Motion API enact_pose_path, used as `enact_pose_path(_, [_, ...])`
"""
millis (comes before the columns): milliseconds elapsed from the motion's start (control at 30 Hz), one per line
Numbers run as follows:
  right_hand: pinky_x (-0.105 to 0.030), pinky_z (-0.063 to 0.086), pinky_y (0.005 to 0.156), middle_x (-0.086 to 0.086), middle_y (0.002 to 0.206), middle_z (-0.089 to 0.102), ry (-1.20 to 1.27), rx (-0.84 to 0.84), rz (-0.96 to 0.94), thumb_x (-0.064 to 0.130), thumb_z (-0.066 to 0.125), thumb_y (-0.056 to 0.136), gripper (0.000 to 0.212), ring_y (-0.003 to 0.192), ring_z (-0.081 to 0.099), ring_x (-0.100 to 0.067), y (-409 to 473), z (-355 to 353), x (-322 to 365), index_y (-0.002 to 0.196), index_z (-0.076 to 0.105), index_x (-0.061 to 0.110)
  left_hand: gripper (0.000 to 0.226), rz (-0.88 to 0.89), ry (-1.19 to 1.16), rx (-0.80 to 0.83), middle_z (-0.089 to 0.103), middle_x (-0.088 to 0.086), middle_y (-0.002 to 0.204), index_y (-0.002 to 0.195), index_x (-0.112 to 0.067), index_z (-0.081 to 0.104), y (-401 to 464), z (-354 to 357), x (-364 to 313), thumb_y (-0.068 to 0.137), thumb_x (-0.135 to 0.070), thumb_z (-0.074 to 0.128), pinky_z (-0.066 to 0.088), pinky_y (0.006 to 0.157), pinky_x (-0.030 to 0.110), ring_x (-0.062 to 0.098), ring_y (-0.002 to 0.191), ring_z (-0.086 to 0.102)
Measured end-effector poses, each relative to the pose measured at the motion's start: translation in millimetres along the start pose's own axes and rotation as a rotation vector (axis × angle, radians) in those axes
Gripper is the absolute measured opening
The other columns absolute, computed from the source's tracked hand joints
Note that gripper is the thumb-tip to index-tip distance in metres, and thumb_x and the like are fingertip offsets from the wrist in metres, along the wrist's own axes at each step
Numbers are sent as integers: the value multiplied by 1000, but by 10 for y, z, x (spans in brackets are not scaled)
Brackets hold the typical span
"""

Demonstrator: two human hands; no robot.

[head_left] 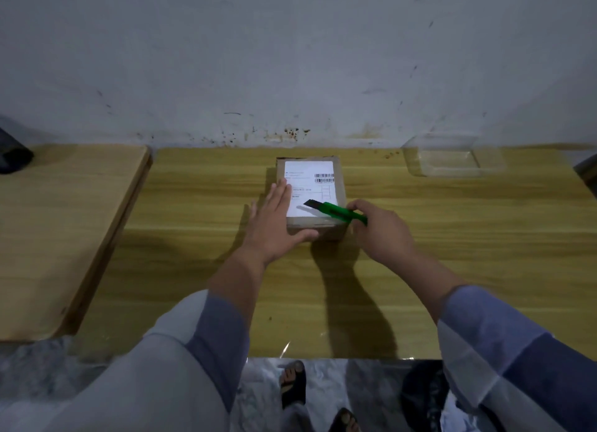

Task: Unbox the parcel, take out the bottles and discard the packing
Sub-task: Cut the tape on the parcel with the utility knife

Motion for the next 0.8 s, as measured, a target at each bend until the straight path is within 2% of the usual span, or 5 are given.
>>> enact_pose_path(67, [-39, 37, 88, -2, 116, 67, -146, -76, -98, 21, 43, 94, 36, 110, 57, -28, -16, -59, 17, 127, 52, 33, 112, 32, -9, 5, -9, -9, 160, 152, -22, -4, 10, -7, 40, 71, -79, 49, -1, 120, 49, 10, 147, -8])
enact_pose_path(200, [-40, 32, 90, 3, 120, 64, -235, -91, -255, 26, 41, 97, 35, 113, 53, -24, -48, 5, 103, 129, 51, 36, 101, 178, 93, 14, -7, -12, 159, 152, -26, 0, -51, -104, 238, 76, -76, 43, -8, 117, 42, 9, 147, -5])
enact_pose_path(500, [-39, 30, 84, 0, 106, 67, -355, -134, -376, 23, 42, 94, 34, 103, 55, -27, -23, 110, 288, 121, 57, 34, 92, 196, 255, 15, -5, -10, 160, 152, -25, 0, -56, -138, 259, 82, -71, 38, -5, 118, 46, 11, 148, -3])
enact_pose_path(667, [-38, 31, 76, -5, 93, 70, -407, -213, -430, 18, 50, 89, 29, 91, 59, -31, -60, 139, 292, 113, 63, 29, 91, 204, 310, 23, -6, -5, 161, 152, -20, -2, -26, -138, 242, 85, -68, 36, -4, 118, 46, 14, 148, -3])
enact_pose_path(800, [-37, 31, 76, -6, 92, 69, -488, -221, -481, 11, 53, 82, 35, 93, 58, -30, -62, 148, 395, 112, 63, 26, 86, 208, 317, 40, -8, -3, 161, 152, -18, -3, -55, -147, 207, 90, -59, 40, -4, 120, 46, 13, 148, -4])
Point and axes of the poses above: each hand's wrist, its own y-axis towards the middle knuckle, its own z-axis out of the palm, x = y × z, the point moved 2 cm from there along y, towards the middle knuckle
